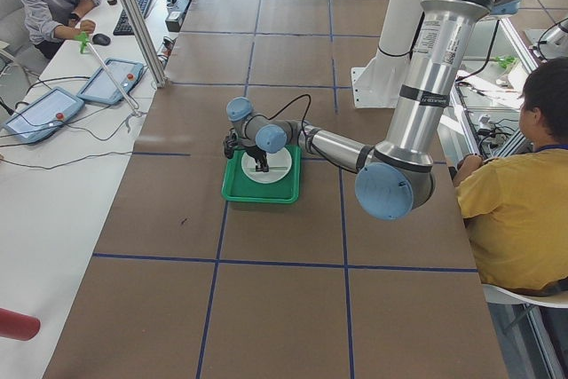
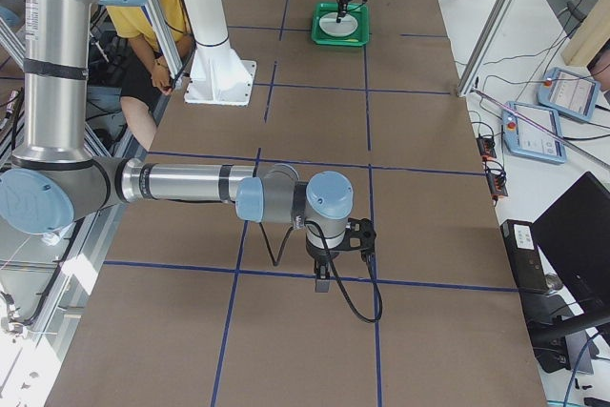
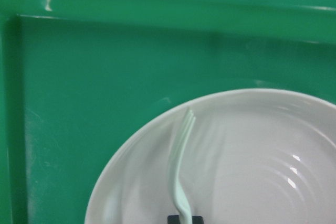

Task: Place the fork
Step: 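Close the left gripper on the white fork and lift it, then carry the fork off the plate and lower it beside the plate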

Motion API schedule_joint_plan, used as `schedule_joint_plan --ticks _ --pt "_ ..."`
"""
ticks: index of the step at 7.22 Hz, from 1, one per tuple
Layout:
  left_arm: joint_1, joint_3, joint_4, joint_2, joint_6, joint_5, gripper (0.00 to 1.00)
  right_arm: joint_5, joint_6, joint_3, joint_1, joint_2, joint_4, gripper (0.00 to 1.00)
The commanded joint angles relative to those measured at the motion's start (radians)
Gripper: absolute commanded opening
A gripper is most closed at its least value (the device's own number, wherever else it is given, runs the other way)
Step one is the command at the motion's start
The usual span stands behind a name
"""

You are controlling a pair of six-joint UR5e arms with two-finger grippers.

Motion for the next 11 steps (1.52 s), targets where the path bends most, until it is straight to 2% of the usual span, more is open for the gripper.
schedule_joint_plan --ticks 1,2,4,8,11 --pt "-0.048 -0.056 0.009 0.010 0.040 0.002 0.00 0.000 -0.001 0.000 0.000 0.000 0.000 1.00" --pt "-0.098 -0.084 0.020 0.052 0.150 0.003 0.00 0.000 0.001 0.000 0.000 0.000 0.000 1.00" --pt "-0.132 -0.071 0.020 0.074 0.241 0.005 0.00 0.000 -0.001 0.000 0.000 0.000 0.000 1.00" --pt "-0.122 0.023 0.012 0.067 0.231 0.000 0.00 0.000 0.001 0.000 0.000 0.000 0.000 1.00" --pt "-0.114 0.035 0.006 0.063 0.234 0.000 0.00 0.000 -0.001 0.000 0.000 0.000 0.000 1.00"
